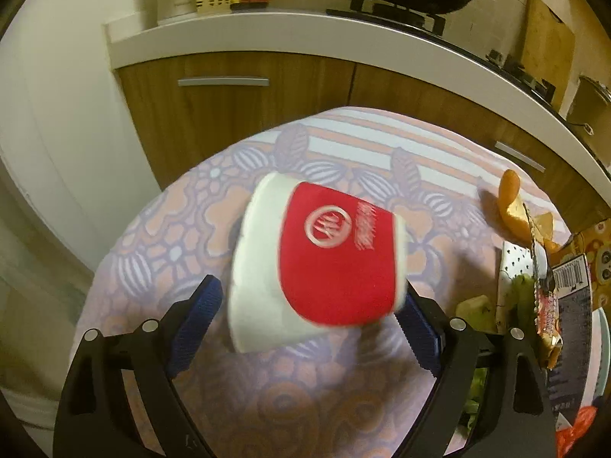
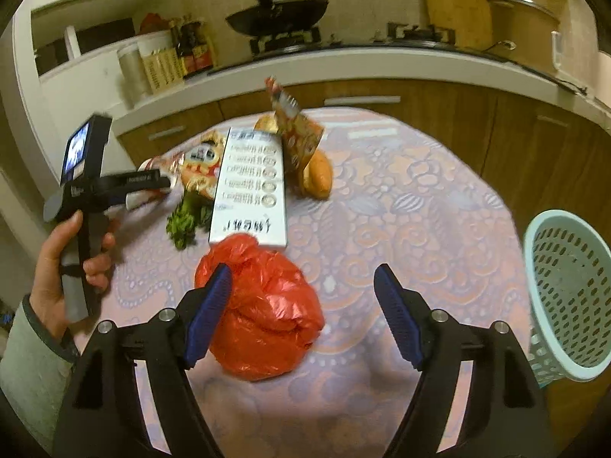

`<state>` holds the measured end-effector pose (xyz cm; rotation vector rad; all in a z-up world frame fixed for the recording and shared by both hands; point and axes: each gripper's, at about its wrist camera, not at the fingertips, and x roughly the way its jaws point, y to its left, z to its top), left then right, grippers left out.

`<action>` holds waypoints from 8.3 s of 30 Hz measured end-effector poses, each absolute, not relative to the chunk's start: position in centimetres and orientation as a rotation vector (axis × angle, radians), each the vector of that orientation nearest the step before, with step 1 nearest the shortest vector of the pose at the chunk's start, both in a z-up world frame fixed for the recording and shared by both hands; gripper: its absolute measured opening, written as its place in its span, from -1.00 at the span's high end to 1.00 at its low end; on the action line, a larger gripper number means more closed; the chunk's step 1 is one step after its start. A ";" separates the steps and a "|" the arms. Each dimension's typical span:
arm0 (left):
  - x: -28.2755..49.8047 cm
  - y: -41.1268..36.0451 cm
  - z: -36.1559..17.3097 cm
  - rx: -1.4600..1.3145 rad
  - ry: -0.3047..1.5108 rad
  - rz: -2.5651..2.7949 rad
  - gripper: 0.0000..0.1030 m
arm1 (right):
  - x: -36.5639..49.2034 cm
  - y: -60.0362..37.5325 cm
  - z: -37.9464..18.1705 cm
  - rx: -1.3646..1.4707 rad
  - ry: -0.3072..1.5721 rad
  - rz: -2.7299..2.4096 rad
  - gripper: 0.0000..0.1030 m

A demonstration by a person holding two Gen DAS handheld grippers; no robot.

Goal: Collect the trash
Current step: 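Grasp the red-and-white paper cup with the left tool while the right tool grasps the red bag, then carry the red cup and red bag over the basket and open both tools, then grasp the snack packet with the left tool while the right tool grasps the white carton, then carry the packet and carton over the basket and open both tools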

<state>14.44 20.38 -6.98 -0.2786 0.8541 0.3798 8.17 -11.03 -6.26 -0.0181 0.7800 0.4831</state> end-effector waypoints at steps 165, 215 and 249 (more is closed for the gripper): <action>13.9 14.0 -1.7 -0.352 0.747 -0.179 0.84 | 14.1 -4.6 -5.5 0.013 0.853 0.538 0.02; 18.4 -21.6 -0.5 -0.096 0.784 -0.716 0.85 | 8.1 -38.5 -2.8 0.197 0.689 -0.105 0.02; 17.3 -20.5 -2.5 -0.063 0.804 -0.688 0.15 | 10.3 -38.6 -5.8 0.250 0.761 -0.114 -0.06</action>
